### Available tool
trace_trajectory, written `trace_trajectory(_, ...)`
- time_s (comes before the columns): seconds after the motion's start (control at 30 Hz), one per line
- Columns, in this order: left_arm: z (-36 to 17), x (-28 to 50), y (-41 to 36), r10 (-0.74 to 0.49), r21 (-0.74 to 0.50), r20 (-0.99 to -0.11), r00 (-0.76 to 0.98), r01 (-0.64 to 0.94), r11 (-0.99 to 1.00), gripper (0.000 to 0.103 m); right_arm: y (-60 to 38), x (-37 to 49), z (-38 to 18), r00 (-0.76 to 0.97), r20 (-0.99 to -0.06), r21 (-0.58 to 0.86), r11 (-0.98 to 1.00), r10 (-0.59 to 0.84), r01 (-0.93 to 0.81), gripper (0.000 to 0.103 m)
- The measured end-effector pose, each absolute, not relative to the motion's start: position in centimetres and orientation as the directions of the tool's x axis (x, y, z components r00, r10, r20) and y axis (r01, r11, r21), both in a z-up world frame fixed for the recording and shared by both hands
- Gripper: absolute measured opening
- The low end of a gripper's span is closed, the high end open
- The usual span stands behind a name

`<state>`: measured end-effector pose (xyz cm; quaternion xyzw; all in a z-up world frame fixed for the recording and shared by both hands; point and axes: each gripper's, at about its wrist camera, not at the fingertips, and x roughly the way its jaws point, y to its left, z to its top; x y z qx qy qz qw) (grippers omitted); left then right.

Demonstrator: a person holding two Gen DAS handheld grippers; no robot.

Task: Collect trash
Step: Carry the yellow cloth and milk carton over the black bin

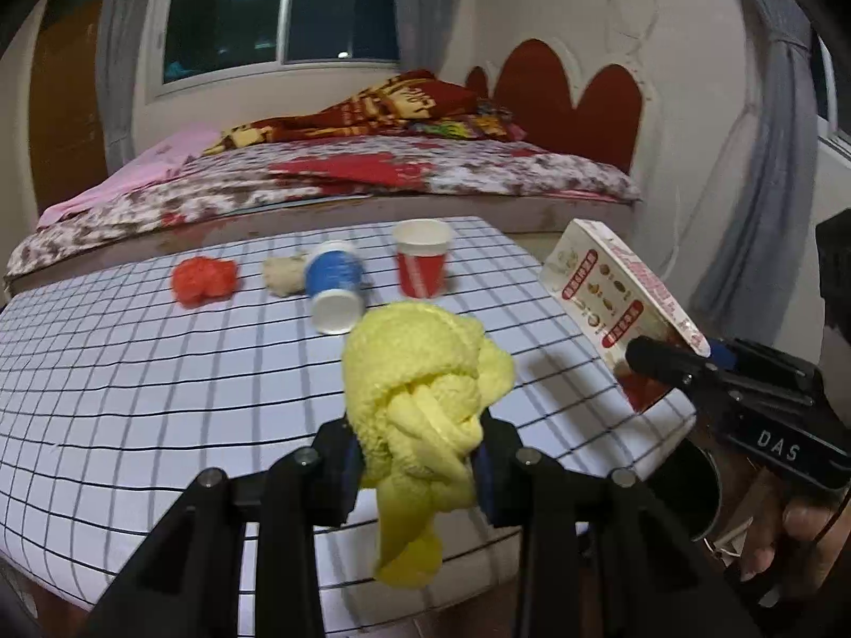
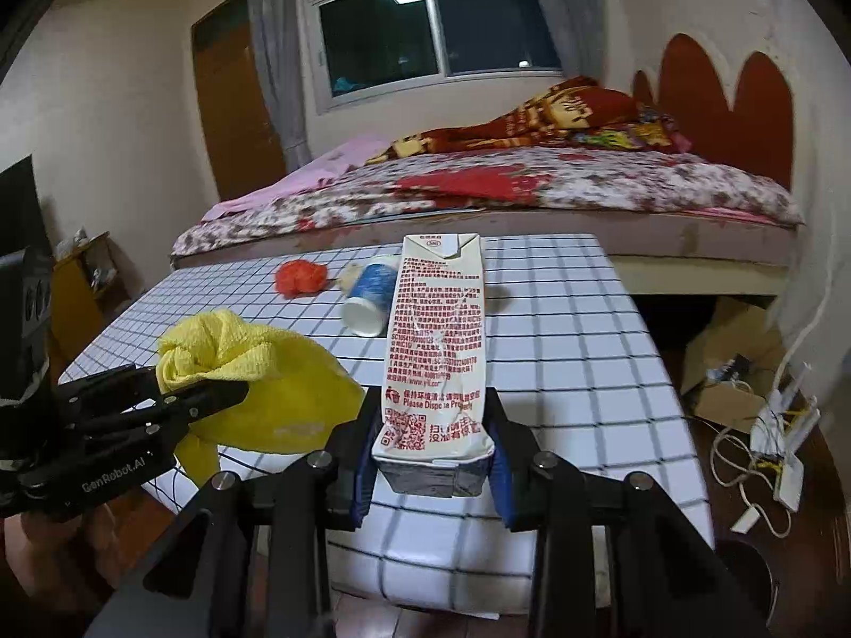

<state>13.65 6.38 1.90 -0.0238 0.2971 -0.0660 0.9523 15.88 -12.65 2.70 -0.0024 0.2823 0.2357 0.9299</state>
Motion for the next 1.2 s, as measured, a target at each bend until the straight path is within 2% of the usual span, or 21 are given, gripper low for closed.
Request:
trace_trajectory(0.4, 2.2, 13.0, -1.3, -0.253, -0.091, -0.567, 0.784, 0.246, 0.965, 0.036, -21.3, 13.0, 2.8, 0.789, -0.510, 0.149, 0.939, 0.342, -0.311, 0.037)
trace_trajectory(1.2, -0.4, 11.7, -15.5, -0.458, -0.134, -0.615, 0.641, 0.488, 0.863, 0.036, -35.4, 9.0, -0.7, 0.796, -0.592, 0.160, 0.987, 0.123, -0.033, 0.037)
